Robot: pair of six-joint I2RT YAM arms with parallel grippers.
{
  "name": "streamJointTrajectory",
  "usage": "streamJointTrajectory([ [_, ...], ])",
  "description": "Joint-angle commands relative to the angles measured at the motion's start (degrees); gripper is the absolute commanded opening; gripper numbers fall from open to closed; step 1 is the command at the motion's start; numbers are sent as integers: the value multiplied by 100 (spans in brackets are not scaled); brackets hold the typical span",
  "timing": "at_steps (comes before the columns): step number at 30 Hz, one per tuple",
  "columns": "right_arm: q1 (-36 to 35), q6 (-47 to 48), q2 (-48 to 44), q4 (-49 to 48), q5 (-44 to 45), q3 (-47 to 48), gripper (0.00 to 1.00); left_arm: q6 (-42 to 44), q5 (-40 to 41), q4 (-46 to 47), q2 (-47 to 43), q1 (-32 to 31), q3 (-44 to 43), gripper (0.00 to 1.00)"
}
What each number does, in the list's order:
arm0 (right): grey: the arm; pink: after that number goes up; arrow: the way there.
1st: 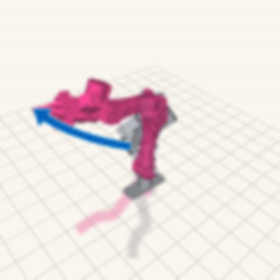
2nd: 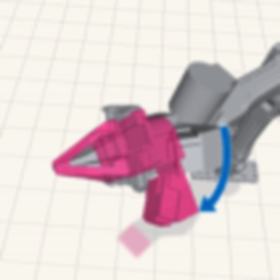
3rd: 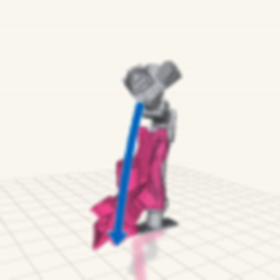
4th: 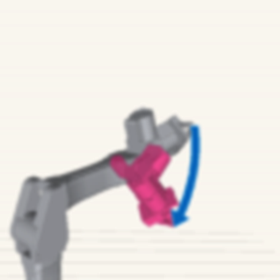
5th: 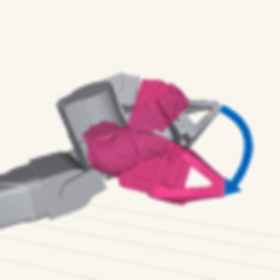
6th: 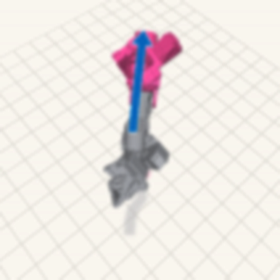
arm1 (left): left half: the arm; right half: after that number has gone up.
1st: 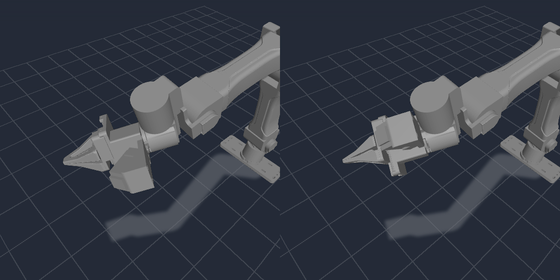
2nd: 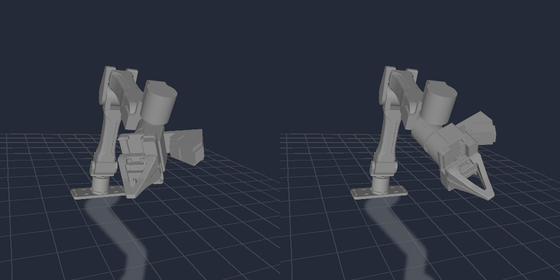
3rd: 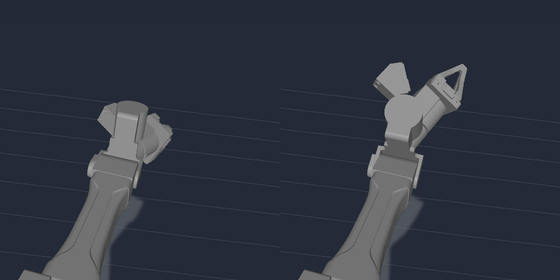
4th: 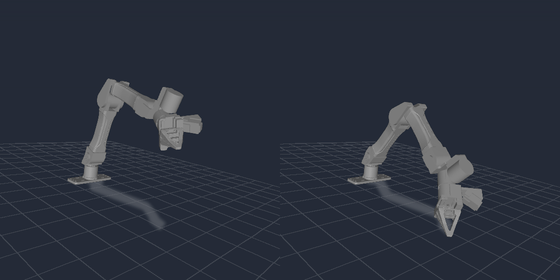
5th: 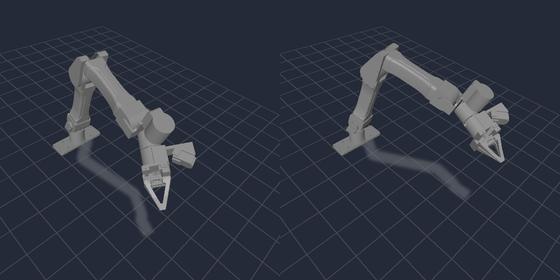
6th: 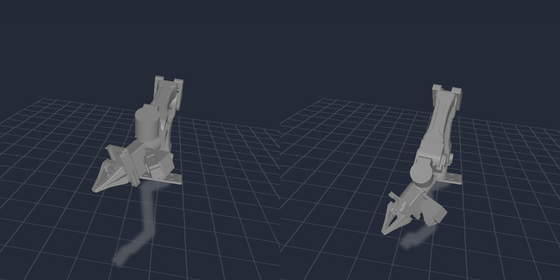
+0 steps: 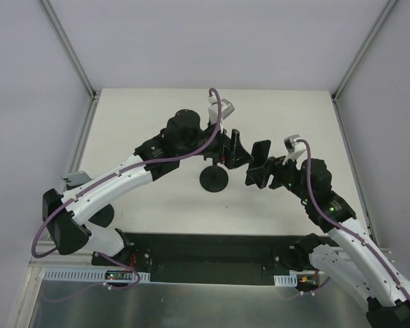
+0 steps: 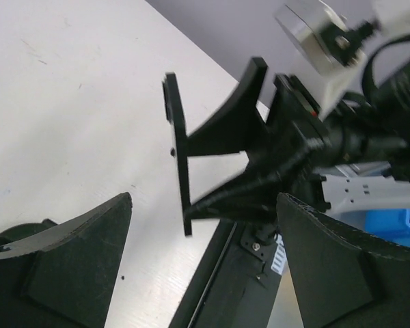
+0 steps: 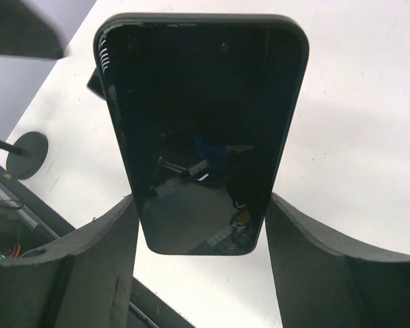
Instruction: Place the phone on the phone stand
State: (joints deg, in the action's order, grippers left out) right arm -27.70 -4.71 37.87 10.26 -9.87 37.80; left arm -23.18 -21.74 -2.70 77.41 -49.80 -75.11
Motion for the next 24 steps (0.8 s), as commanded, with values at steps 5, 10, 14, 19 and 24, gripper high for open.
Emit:
streamJointTrajectory([
  [5, -894, 313, -122, -51, 952, 552, 1, -20, 1101, -845, 811, -407, -1198, 78],
  [10, -1131, 436, -192, -59, 1224, 500, 1, -11, 1093, -1171, 1031, -443, -1409, 60],
  [14, -1228, 436, -236, -60, 1294, 474, 1, 24, 1023, -1312, 1233, -478, -1603, 51],
  [19, -1360, 611, -201, -7, 1338, 535, 1, 24, 882, -1417, 1470, -487, -1884, 45],
  [24, -1518, 656, -139, -24, 1443, 544, 1, 68, 689, -1488, 1593, -495, -2051, 38],
])
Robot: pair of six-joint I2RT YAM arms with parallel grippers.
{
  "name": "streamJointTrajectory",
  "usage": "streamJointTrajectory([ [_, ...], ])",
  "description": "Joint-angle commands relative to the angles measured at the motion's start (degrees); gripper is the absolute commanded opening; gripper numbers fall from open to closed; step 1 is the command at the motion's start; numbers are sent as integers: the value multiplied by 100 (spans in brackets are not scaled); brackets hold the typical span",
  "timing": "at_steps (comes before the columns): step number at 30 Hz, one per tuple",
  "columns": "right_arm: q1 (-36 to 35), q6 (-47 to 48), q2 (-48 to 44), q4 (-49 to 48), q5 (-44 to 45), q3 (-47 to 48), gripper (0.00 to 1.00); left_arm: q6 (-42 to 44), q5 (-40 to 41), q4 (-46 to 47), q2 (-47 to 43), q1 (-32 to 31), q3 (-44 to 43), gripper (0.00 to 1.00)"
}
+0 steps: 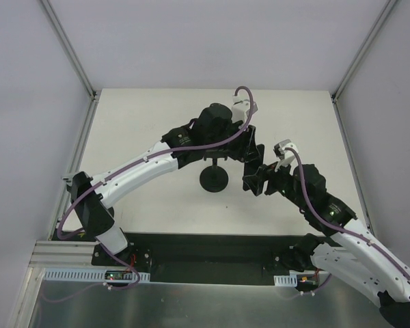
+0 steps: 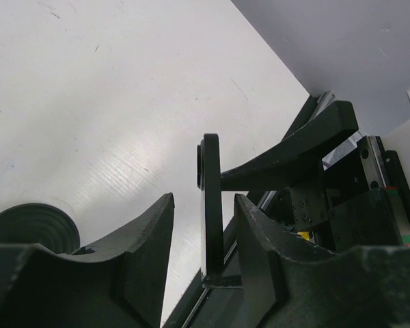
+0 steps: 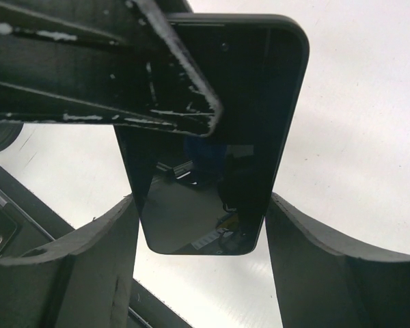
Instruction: Place the phone on the phone stand
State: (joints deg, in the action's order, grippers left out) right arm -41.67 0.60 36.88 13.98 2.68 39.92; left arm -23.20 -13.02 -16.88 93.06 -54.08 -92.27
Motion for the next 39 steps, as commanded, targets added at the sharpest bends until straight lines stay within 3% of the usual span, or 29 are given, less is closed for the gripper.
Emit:
streamJointTrajectory([
  [1, -139, 133, -50, -396, 215, 358, 1, 88, -210, -87, 37, -67, -344, 36],
  [3, -183, 142, -23, -361, 250, 402, 1, 123, -297, -122, 46, -67, -362, 33],
  [6, -254, 133, 29, -334, 312, 455, 1, 237, -517, -201, 55, -67, -379, 7],
  [7, -254, 116, 47, -308, 356, 472, 1, 263, -579, -227, 29, -67, -371, 0],
  [8, -254, 90, 108, -203, 382, 534, 7, 368, -597, -245, 2, -67, -345, 0],
  [9, -254, 81, 135, -124, 426, 586, 33, 456, -588, -263, -85, -67, -318, 0],
  [11, -263, 54, 205, 208, 444, 700, 62, 727, -483, -420, -217, -58, -309, 0],
  [12, -254, 45, 231, 359, 540, 840, 84, 825, -413, -447, -400, -58, -301, 0],
  [14, -254, 19, 249, 840, 646, 973, 99, 1140, -246, -456, -656, -58, -222, 0],
  [22, -263, -210, -129, 1344, 1323, 1245, 97, 2618, 1133, -465, -2308, -58, 367, 0],
  [26, -245, -148, 878, 1660, 1376, 1894, 99, 3171, 2143, -237, -2932, -58, 814, 0],
  [31, -298, -403, 2032, 1311, 1024, 2362, 80, 3673, 3208, 789, -3855, -50, 1860, 0],
  [36, -403, -596, 2955, 1107, 972, 2774, 64, 3814, 3235, 1258, -4462, -50, 2635, 0],
  [39, -543, -640, 3359, 1019, 1015, 2950, 59, 3893, 3270, 1284, -4551, -41, 2776, 0],
])
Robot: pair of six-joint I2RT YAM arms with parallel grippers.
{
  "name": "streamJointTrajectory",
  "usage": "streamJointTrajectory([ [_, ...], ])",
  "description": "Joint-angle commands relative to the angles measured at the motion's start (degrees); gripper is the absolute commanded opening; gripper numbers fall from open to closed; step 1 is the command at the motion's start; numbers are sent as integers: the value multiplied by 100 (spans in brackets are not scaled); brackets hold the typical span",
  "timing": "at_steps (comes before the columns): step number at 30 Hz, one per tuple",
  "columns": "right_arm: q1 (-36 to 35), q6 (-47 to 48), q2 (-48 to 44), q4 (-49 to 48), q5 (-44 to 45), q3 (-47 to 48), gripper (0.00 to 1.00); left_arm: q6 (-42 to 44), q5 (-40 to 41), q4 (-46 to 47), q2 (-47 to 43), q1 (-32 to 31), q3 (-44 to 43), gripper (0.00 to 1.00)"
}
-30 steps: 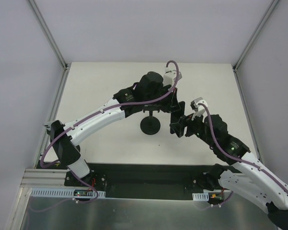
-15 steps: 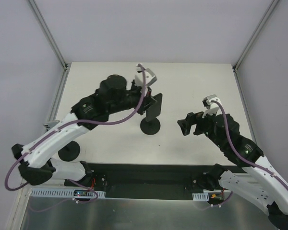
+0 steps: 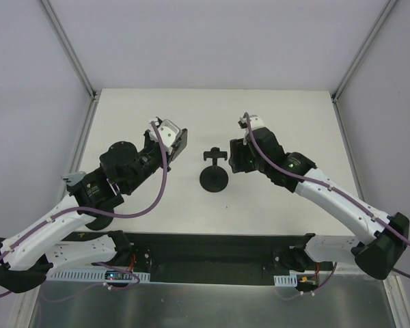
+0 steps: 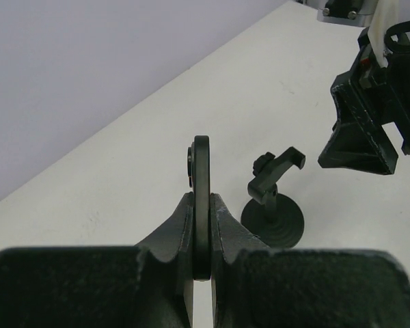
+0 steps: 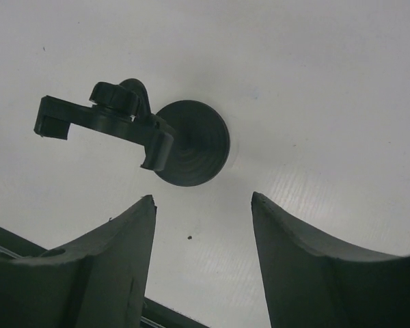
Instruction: Place the phone on the phone stand
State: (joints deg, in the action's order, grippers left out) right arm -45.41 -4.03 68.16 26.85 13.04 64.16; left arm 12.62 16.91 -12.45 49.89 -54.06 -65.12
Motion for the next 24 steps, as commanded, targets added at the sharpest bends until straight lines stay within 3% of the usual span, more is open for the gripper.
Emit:
streamJointTrajectory([
  [1, -214, -186, 311, -294, 6, 553, 58, 294, 296, 840, -225, -52, 70, 0],
  [5, -425, -177, 689, -391, 216, 659, 53, 180, 208, 814, -164, -52, 87, 0],
  [12, -469, -352, 1173, -330, 436, 984, 33, 12, 14, 744, -41, -52, 61, 0],
  [24, -469, -186, 1278, -312, 691, 1028, 24, -128, -512, 533, 21, -52, -35, 0],
])
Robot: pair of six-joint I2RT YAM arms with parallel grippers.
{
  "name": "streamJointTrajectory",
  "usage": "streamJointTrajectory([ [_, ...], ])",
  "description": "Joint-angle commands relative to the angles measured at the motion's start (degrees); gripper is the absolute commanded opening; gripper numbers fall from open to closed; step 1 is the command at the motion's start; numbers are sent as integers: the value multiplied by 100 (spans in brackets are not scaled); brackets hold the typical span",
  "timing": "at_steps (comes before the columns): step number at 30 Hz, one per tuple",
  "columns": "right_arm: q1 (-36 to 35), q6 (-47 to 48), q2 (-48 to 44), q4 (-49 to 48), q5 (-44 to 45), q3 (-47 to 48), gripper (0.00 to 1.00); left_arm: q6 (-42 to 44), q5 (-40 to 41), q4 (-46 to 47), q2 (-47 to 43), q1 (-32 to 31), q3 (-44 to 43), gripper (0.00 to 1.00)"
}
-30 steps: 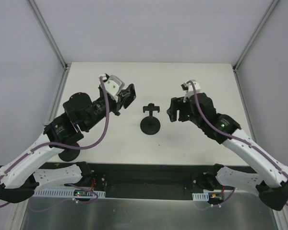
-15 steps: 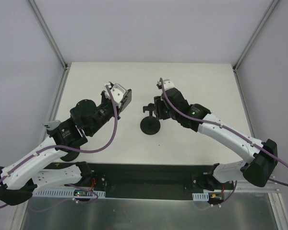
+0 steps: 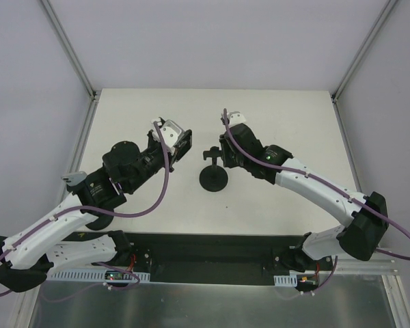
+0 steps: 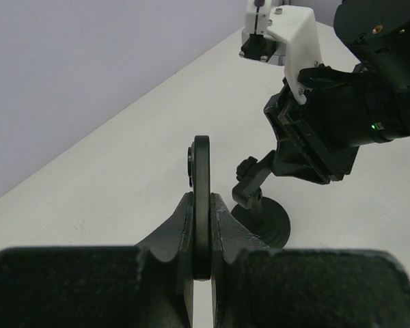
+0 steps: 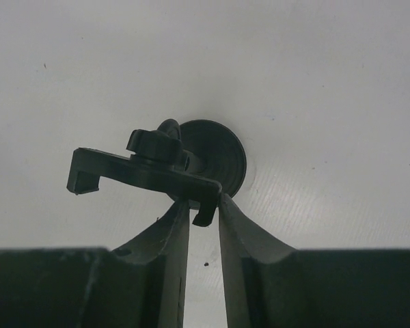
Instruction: Place the phone on the phone stand
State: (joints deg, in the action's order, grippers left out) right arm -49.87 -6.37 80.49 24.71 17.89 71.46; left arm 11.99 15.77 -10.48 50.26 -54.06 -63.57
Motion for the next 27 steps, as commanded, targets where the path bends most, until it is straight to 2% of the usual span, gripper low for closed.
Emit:
streamJointTrajectory([
  [1, -23, 57, 63, -115, 189, 307, 24, -65, -478, 310, -25, -43, -208, 0],
  [3, -23, 92, 81, -142, 118, 307, 19, -65, -749, 266, -77, -43, -243, 0],
  [5, -23, 171, 90, -168, 83, 324, 10, -21, -978, 257, -182, -26, -252, 0],
  [7, -23, 267, 107, -177, 48, 351, 7, 22, -1531, 257, -271, 10, -226, 0],
  [8, -32, 311, 99, -194, 13, 368, 1, 58, -1768, 257, -332, 27, -226, 0],
  [9, -23, 434, 90, -177, -31, 377, 1, 75, -2014, 222, -367, 45, -226, 0],
  [10, -23, 522, 64, -220, -118, 369, 1, 102, -2669, 213, -394, 62, -217, 0],
  [13, -14, 874, -24, -230, -347, 377, 1, -3, -3944, 196, -386, 185, -217, 0],
  [17, 56, 1374, -138, -300, -1117, 360, 1, -56, -5421, 406, 253, 256, -305, 0],
  [21, 205, 1674, -139, -274, -1980, 430, 1, 128, -6357, 442, 1212, 265, -656, 0],
  [23, 371, 1779, -174, -335, -2585, 386, 1, 356, -6455, 442, 1651, 300, -814, 0],
  [27, 601, 1771, -226, -414, -3001, 307, 1, 541, -6657, 442, 2119, 563, -999, 0],
])
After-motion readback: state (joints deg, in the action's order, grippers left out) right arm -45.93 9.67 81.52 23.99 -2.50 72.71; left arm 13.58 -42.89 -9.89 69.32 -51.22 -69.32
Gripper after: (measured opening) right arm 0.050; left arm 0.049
